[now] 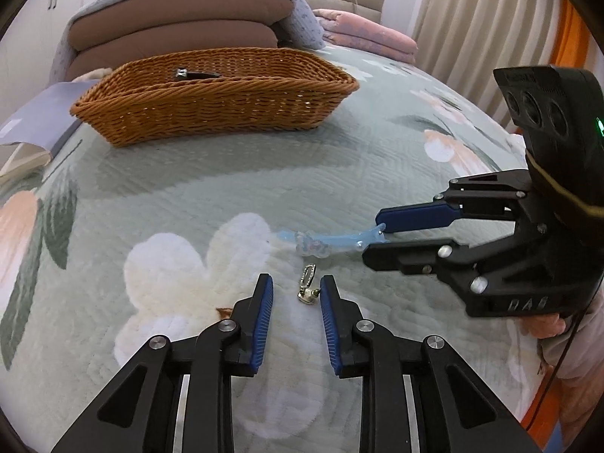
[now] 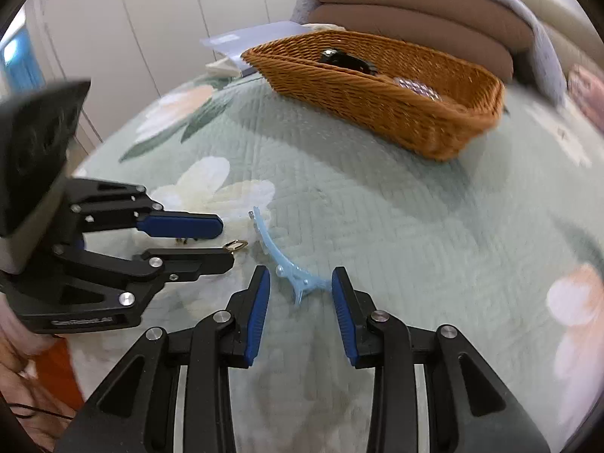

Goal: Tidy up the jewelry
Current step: 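Grasp the other gold earring with the left tool while the right tool grasps the blue hair clip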

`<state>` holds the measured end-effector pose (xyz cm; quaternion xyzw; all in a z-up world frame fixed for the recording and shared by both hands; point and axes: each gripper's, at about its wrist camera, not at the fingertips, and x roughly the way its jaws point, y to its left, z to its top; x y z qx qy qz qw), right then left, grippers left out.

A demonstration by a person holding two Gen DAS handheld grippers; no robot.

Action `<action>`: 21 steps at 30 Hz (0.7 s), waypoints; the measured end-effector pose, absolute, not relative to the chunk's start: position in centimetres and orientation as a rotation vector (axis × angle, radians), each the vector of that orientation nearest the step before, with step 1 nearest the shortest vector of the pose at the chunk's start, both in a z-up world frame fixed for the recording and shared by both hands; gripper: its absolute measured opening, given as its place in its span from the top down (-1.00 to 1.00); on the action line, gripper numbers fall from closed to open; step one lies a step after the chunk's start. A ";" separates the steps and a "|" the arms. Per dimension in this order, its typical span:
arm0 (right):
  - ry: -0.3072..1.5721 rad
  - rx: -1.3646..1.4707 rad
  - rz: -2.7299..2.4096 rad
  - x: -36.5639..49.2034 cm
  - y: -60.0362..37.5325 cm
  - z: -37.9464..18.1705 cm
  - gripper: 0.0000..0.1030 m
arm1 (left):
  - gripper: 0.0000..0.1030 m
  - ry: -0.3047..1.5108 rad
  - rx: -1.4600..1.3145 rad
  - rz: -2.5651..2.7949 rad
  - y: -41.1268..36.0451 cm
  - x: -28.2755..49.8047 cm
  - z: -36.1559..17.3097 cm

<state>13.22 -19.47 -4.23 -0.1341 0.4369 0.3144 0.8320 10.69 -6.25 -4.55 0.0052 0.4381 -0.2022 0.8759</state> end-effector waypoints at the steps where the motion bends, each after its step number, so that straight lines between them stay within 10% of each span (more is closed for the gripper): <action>1: 0.919 -0.314 0.660 13.3 -18.9 -4.3 0.28 | 0.47 0.915 0.008 -0.424 -6.2 10.7 -4.6; 21: 0.919 -0.290 0.422 12.8 -20.5 -4.5 0.70 | 0.47 0.910 0.045 -0.414 -7.1 10.8 -4.7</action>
